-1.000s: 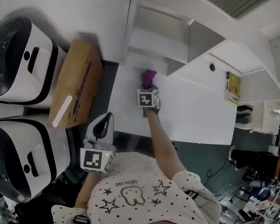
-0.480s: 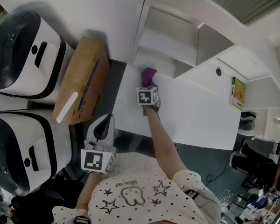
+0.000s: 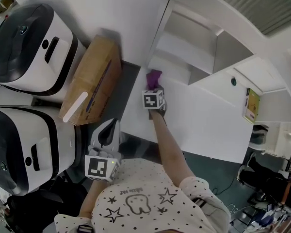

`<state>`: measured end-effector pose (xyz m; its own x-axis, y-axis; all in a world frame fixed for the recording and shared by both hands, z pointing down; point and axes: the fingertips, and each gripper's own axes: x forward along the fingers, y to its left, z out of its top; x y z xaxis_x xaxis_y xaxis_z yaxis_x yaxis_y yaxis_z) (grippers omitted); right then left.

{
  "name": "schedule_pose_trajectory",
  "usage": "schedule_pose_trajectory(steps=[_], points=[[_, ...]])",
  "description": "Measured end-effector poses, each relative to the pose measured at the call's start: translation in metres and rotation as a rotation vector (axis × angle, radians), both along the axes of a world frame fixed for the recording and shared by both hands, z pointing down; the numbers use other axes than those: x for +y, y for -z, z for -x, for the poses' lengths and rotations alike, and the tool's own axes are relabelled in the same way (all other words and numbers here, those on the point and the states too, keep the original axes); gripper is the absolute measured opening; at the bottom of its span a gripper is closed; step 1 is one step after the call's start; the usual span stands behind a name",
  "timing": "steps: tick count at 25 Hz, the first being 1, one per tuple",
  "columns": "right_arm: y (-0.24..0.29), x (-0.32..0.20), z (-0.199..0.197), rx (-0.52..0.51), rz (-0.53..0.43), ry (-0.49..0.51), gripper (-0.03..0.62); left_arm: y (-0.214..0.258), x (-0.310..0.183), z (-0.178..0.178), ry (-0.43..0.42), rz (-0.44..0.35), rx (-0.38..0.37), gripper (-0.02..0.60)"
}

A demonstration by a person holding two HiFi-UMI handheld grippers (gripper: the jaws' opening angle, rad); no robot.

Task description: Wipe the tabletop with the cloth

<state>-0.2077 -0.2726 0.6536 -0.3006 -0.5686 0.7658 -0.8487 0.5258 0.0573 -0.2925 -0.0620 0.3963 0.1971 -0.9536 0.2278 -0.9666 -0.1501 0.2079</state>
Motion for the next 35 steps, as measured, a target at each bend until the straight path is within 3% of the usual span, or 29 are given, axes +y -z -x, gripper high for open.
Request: schedule_pose_trajectory(steps=[11, 16, 22, 28, 35], points=[[-0.001, 0.008, 0.026, -0.017, -0.002, 0.089, 0.071, 0.001, 0.013, 0.008, 0.044, -0.005, -0.026, -0.005], [0.013, 0.007, 0.022, -0.131, -0.019, 0.055, 0.071, 0.006, 0.012, 0.007, 0.036, -0.014, -0.031, -0.006], [0.045, 0.031, -0.034, -0.18, -0.099, -0.046, 0.071, 0.009, 0.007, -0.024, -0.086, -0.022, -0.004, -0.005], [0.068, 0.055, -0.094, -0.162, -0.146, -0.171, 0.071, 0.013, -0.004, -0.059, -0.214, -0.053, 0.027, -0.006], [0.066, 0.096, -0.203, -0.105, -0.126, -0.4, 0.071, 0.012, -0.008, -0.109, -0.362, -0.075, 0.048, -0.005]])
